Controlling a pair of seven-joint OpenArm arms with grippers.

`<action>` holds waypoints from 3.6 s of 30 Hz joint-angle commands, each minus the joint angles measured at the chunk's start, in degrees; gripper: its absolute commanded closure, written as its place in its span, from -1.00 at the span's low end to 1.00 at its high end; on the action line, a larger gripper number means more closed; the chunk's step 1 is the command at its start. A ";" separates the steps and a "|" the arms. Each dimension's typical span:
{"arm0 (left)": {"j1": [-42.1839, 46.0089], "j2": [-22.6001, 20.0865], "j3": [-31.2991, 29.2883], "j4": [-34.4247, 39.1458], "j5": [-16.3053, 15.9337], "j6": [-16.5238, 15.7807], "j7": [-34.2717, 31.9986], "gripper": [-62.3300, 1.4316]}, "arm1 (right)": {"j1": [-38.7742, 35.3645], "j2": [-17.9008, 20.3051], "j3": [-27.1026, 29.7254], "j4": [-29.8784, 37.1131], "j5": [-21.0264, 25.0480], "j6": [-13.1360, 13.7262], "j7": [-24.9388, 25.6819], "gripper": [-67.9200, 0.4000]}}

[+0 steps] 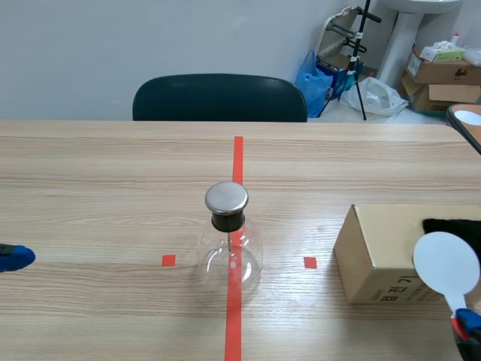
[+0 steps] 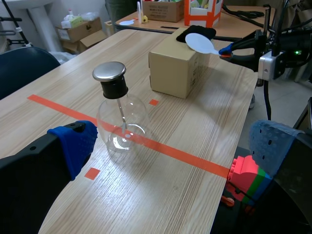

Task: Do the electroscope experiment

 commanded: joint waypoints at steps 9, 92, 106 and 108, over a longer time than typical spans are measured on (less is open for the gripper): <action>0.28 0.26 0.17 0.70 -0.61 -0.09 -0.85 -1.00 | -0.92 0.57 -0.28 3.61 0.85 -2.67 1.09 0.94; 0.26 0.26 0.17 0.70 -1.03 -1.16 -0.02 -1.00 | -0.83 0.70 0.61 3.89 0.83 -2.67 -15.39 0.94; 0.26 0.28 0.17 0.70 -1.03 -1.16 -1.29 -1.00 | -0.22 0.55 0.72 3.89 0.22 -2.67 -14.58 0.94; 0.28 0.28 0.17 0.70 -1.03 -1.16 -1.29 -1.00 | -0.20 0.55 0.70 3.89 0.28 -2.67 -6.23 0.94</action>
